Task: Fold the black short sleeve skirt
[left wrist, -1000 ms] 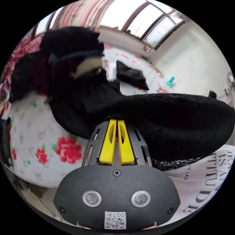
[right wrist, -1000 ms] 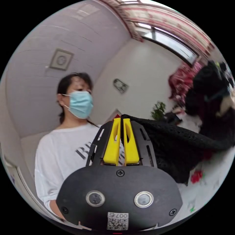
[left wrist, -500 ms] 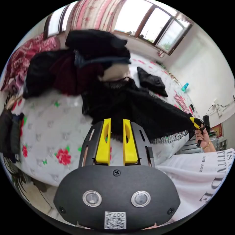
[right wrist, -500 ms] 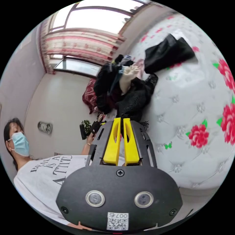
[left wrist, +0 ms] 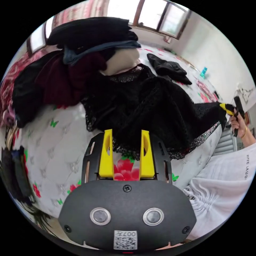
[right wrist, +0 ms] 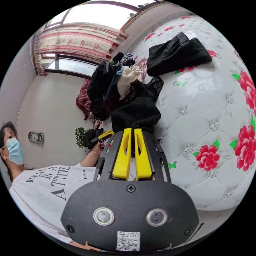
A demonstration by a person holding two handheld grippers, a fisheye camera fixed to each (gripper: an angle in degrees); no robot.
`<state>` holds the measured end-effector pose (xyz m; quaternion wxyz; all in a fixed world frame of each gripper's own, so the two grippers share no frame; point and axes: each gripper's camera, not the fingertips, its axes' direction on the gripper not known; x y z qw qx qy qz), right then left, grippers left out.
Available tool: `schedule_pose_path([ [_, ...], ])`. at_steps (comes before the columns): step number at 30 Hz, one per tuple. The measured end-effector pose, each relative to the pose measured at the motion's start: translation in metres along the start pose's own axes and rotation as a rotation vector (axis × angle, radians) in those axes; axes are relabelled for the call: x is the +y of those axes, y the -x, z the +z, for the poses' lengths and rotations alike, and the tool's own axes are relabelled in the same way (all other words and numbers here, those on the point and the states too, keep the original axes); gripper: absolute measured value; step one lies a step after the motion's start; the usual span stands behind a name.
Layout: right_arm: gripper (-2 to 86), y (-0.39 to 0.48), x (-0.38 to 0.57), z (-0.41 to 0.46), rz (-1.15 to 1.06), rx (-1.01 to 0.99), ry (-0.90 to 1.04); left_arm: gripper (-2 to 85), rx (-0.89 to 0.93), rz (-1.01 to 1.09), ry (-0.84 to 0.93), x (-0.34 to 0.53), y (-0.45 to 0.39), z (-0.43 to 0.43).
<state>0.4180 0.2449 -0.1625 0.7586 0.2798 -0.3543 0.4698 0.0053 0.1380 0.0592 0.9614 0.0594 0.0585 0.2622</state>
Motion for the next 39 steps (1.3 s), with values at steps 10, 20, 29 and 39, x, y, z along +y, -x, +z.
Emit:
schedule_pose_path([
  [10,-0.2,0.060,0.015,-0.081,-0.120,0.053,-0.005,-0.6,0.531,-0.167,0.041,0.119,0.061,-0.189],
  [20,-0.1,0.051,0.046,-0.060,0.108,-0.117,0.146,-0.8,0.995,-0.683,-0.344,0.241,0.178,-0.228],
  [29,-0.2,0.338,-0.104,-0.192,-0.472,-0.217,-0.302,-0.9,0.876,-0.213,-0.925,0.053,0.206,-0.569],
  [39,-0.2,0.476,0.092,-0.333,-0.987,-0.297,-0.438,-0.8,0.532,0.097,-1.134,0.228,0.031,-0.764],
])
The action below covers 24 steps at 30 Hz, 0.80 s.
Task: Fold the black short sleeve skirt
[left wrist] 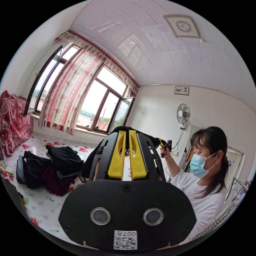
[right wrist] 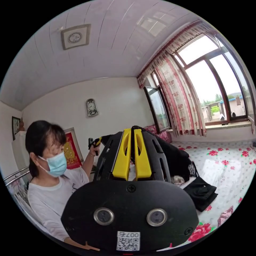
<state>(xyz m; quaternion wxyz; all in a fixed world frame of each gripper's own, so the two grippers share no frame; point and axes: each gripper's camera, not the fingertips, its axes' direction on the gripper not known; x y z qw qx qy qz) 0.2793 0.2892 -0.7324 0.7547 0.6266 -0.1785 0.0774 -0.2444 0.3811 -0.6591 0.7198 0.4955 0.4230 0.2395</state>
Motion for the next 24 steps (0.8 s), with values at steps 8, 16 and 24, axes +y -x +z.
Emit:
schedule_pose_path([
  [8,-0.2,0.024,0.254,-0.040,0.229,0.168,0.437,-0.8,-0.126,-0.386,0.355,0.263,0.018,0.014],
  [16,-0.1,-0.060,0.557,-0.019,0.786,0.249,0.786,-0.8,-0.231,-1.137,0.510,0.585,0.104,0.019],
  [24,-0.1,-0.040,0.572,-0.041,0.806,0.144,0.729,-0.7,-0.211,-0.956,0.501,0.556,0.095,0.024],
])
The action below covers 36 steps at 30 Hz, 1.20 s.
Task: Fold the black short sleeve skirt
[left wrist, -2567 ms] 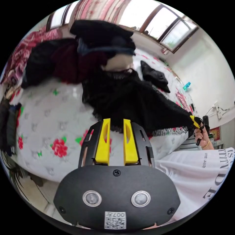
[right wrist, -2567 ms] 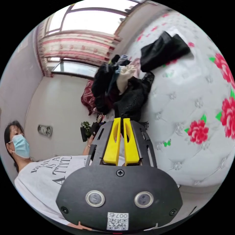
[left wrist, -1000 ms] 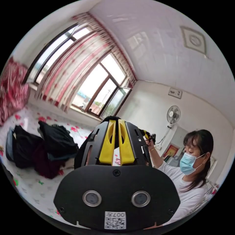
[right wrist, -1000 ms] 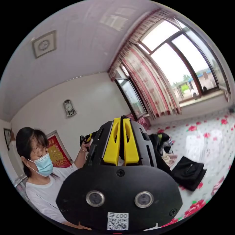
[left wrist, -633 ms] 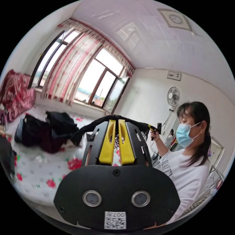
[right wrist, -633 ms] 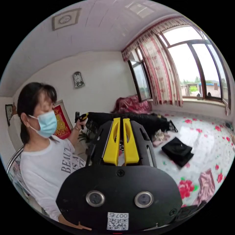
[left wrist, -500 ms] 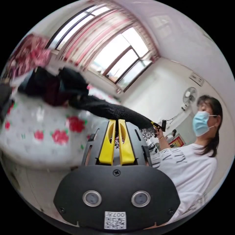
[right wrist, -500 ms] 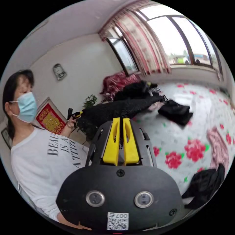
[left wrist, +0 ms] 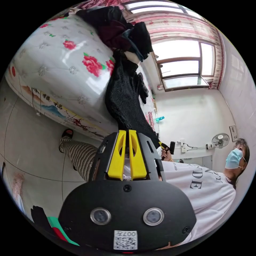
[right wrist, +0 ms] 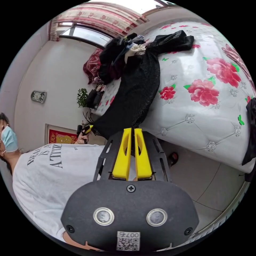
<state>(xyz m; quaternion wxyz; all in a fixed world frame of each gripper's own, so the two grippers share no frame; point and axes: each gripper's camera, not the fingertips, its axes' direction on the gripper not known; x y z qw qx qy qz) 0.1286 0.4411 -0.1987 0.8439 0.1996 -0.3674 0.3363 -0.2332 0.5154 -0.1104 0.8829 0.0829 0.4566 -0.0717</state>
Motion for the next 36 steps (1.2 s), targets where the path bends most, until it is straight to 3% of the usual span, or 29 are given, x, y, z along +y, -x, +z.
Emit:
schedule_pose_path([
  [3,0.0,-0.004,0.006,-0.010,0.014,-0.046,-0.035,-0.6,-0.008,0.045,-0.006,-0.003,-0.005,0.000],
  [9,1.3,-0.031,0.032,0.013,0.061,0.139,0.110,0.5,-0.111,0.055,0.200,0.007,0.030,0.045],
  [13,3.8,-0.056,0.023,0.021,0.154,0.270,0.112,3.6,-0.207,0.009,0.174,-0.014,0.060,0.050],
  [15,4.8,-0.053,0.003,0.009,0.157,0.327,0.010,5.1,-0.225,0.011,0.077,-0.060,0.071,0.034],
  [19,7.5,-0.036,-0.097,0.010,0.061,0.413,-0.113,7.7,-0.348,0.095,0.092,-0.174,0.073,0.048],
  [27,11.1,-0.041,-0.354,0.083,-0.012,0.441,-0.251,11.9,-0.379,0.204,0.071,-0.466,0.100,0.198],
  [34,11.3,-0.124,-0.475,0.164,0.203,0.418,-0.188,13.6,-0.419,0.173,0.117,-0.580,0.141,0.316],
  [36,9.2,-0.141,-0.483,0.178,0.237,0.426,-0.154,10.8,-0.532,0.170,0.164,-0.588,0.155,0.352],
])
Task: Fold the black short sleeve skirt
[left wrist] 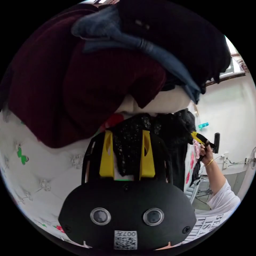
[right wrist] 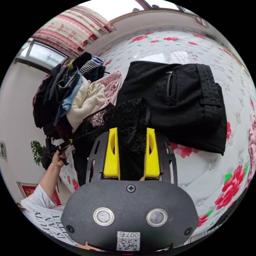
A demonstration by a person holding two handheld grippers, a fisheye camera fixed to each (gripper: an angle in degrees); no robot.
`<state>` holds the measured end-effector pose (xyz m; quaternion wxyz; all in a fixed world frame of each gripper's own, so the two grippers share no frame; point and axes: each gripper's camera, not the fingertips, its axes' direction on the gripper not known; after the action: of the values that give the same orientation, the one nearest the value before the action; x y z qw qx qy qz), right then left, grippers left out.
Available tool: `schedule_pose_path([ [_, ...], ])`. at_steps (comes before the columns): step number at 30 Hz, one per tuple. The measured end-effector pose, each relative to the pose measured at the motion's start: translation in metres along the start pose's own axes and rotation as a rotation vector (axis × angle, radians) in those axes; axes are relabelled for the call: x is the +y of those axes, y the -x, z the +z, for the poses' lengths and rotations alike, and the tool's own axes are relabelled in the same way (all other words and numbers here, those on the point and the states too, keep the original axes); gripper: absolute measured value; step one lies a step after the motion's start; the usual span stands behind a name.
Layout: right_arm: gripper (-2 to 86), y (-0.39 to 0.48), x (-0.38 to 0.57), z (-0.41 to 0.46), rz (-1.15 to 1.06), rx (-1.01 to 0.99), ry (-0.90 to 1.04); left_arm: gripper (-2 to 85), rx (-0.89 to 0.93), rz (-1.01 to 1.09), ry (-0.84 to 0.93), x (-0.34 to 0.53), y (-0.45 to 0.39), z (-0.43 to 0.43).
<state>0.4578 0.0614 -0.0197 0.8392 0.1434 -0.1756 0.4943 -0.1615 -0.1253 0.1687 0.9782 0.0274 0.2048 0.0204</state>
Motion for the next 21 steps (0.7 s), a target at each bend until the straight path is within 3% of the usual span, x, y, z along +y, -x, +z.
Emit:
schedule_pose_path([
  [2,3.8,-0.008,0.003,0.008,0.016,0.054,-0.009,0.9,-0.114,0.026,-0.037,0.002,-0.005,0.006],
  [4,1.5,-0.013,0.016,-0.010,0.026,0.073,-0.101,-0.2,-0.087,0.071,-0.022,0.004,-0.004,0.010],
  [6,0.6,-0.017,0.037,-0.048,0.023,0.005,-0.233,-0.7,-0.086,0.067,-0.189,0.028,0.003,-0.029],
  [9,0.1,-0.011,0.084,-0.112,0.000,0.058,-0.398,-0.8,-0.063,0.048,-0.410,0.075,0.011,-0.093],
  [12,0.2,-0.001,0.114,-0.141,-0.058,0.189,-0.483,-0.5,-0.056,0.093,-0.485,0.089,0.009,-0.105],
  [15,1.0,-0.016,0.095,-0.115,-0.044,0.293,-0.396,1.8,-0.029,0.066,-0.356,0.068,0.024,-0.063],
  [17,2.7,-0.047,0.074,-0.079,0.029,0.351,-0.231,4.8,-0.059,0.014,-0.267,0.065,0.038,-0.043],
  [19,4.2,-0.071,0.073,-0.069,0.083,0.336,-0.139,7.2,-0.030,-0.037,-0.294,0.089,0.056,-0.052],
  [21,5.5,-0.087,0.089,-0.084,0.131,0.309,-0.174,8.0,-0.061,-0.035,-0.302,0.117,0.066,-0.068],
])
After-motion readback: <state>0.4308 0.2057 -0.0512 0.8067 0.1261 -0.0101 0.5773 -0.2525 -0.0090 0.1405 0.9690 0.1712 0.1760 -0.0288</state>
